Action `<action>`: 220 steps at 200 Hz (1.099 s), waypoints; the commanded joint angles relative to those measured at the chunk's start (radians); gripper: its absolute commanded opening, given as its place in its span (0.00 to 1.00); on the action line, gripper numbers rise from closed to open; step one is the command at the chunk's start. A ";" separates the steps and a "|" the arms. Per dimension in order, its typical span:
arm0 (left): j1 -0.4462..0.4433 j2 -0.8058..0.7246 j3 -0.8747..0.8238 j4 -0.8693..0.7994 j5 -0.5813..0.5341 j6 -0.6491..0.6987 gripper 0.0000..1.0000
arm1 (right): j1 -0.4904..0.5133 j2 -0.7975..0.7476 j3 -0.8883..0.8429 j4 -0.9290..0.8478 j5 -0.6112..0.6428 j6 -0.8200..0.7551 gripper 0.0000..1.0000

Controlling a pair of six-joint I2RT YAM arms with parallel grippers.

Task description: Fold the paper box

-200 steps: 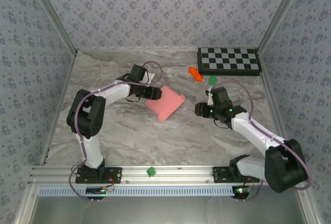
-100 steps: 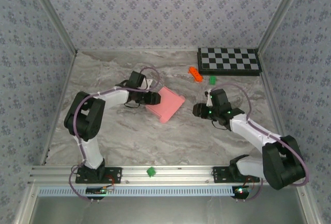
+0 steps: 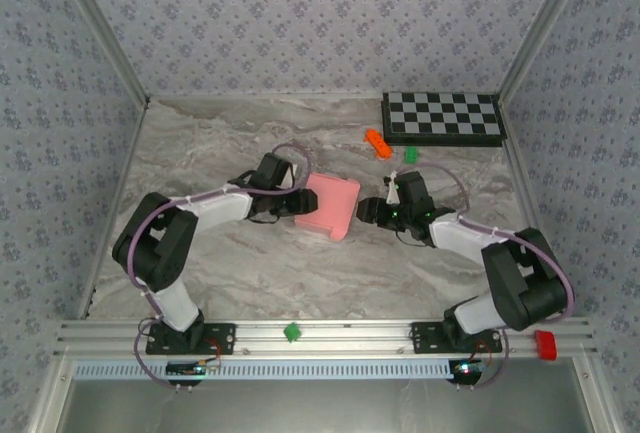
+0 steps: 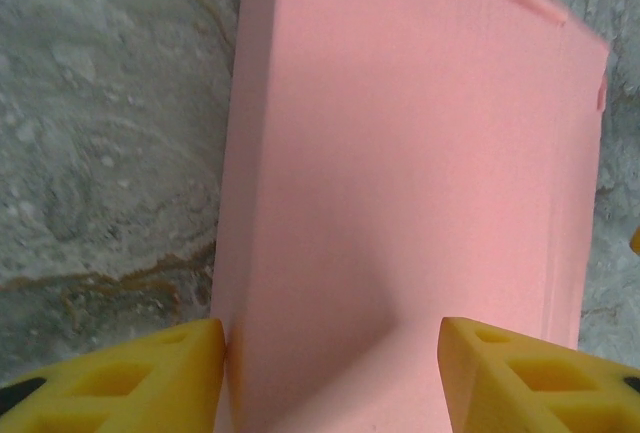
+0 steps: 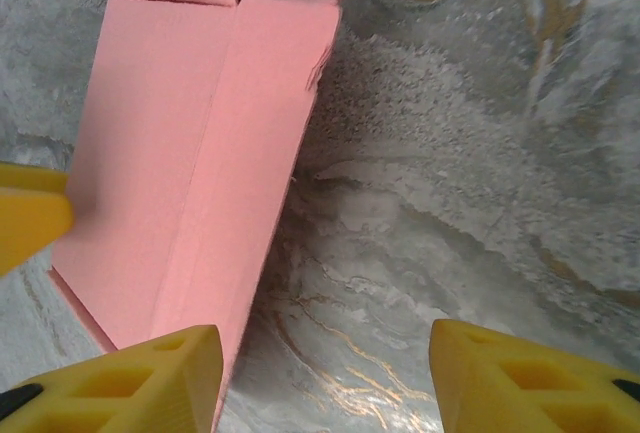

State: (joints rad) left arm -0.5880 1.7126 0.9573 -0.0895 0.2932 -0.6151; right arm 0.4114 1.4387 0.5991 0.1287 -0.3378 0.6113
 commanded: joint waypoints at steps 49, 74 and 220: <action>-0.034 -0.059 -0.020 0.050 -0.013 -0.060 0.58 | 0.016 0.116 0.052 0.125 -0.090 0.045 0.65; 0.000 -0.084 -0.032 0.048 -0.018 -0.051 0.58 | 0.014 0.158 0.065 0.169 -0.131 0.062 0.65; 0.065 0.048 0.016 0.084 0.130 -0.020 0.33 | 0.006 0.272 0.083 0.345 -0.243 0.115 0.54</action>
State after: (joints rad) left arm -0.5236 1.7378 0.9386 -0.0238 0.3931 -0.6453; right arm 0.4202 1.6985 0.6594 0.4347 -0.5434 0.7193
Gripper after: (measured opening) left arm 0.372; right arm 0.556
